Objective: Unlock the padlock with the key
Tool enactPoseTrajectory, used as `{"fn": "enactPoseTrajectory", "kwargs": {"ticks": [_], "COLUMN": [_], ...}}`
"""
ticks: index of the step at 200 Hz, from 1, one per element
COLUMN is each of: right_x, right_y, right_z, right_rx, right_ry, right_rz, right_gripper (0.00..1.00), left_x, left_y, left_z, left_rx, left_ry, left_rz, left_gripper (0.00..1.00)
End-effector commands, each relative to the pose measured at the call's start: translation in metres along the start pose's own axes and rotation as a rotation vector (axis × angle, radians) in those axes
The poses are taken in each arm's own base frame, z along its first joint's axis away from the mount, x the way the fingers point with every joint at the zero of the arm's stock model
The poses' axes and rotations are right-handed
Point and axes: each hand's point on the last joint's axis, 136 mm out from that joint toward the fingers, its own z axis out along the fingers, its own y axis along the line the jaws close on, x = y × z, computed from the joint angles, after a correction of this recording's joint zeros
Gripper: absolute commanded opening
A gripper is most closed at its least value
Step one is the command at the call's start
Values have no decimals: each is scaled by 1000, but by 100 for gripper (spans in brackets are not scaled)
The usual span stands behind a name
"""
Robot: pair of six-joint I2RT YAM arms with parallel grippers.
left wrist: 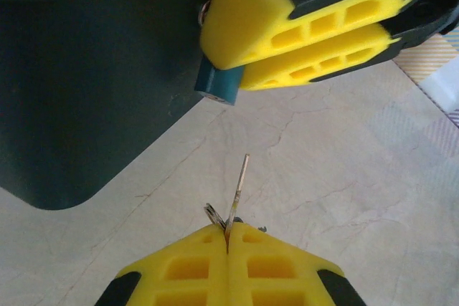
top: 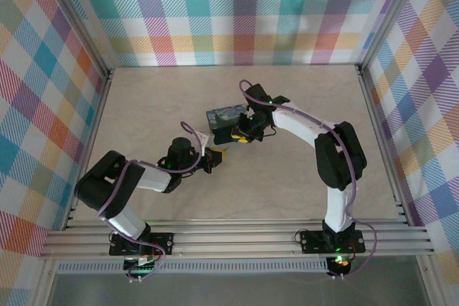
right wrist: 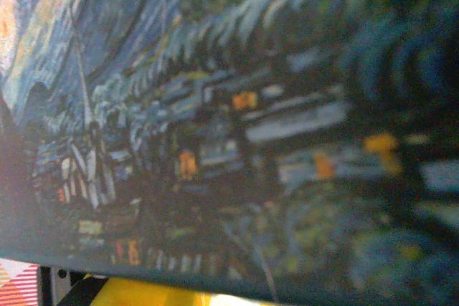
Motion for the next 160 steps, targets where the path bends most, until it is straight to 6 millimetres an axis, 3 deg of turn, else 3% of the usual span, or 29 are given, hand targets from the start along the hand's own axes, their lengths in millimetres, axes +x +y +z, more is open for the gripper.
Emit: {"fn": "enactPoseTrajectory", "kwargs": {"ticks": [1,160], "right_x": [4,9], "right_y": [16,12], "right_z": [-19,-11], "right_rx": [-44,-54], "right_ry": [11,41], "right_rz": [16,46], "right_gripper": [0,0], "left_x": [-24,-18], "left_y": [-7,1], "left_z": [6,23], "left_rx": [20,-22], "left_ry": [-106,-148], "left_rz": [58,76], "left_gripper": [0,0]}}
